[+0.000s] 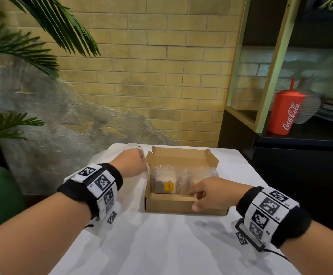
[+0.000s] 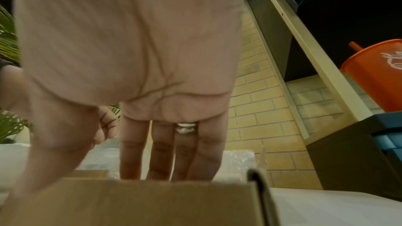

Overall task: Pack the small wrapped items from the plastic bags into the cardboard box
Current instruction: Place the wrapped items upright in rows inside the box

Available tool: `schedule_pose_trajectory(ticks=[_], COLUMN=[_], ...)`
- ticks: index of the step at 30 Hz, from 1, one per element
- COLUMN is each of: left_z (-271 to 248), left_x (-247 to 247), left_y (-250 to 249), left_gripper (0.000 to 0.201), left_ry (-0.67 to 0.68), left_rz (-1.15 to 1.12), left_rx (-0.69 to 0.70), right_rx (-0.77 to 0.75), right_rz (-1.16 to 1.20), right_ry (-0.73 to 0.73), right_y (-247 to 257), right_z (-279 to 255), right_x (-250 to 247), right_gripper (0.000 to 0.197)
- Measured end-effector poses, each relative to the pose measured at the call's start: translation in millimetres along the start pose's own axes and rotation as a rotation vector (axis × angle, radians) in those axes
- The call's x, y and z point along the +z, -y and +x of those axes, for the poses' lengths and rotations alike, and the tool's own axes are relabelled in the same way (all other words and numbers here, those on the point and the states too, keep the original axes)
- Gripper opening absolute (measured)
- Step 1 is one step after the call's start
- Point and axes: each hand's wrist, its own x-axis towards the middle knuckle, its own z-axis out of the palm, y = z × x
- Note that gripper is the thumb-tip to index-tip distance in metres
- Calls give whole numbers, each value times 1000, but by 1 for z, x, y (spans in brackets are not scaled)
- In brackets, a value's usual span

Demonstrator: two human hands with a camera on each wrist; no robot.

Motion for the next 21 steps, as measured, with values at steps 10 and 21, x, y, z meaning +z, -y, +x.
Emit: schedule_pose_trajectory(ticks=[10, 21], left_z=[-5, -13], left_x=[1, -2], left_y=[48, 56], left_gripper=[36, 37], left_ry=[374, 338], left_rz=[434, 503], left_rx=[-228, -307], right_rx=[-80, -80], right_rz=[-138, -131], right_ry=[-20, -29], right_y=[16, 16], right_z=[-4, -5], right_x=[0, 4], right_gripper=[33, 34])
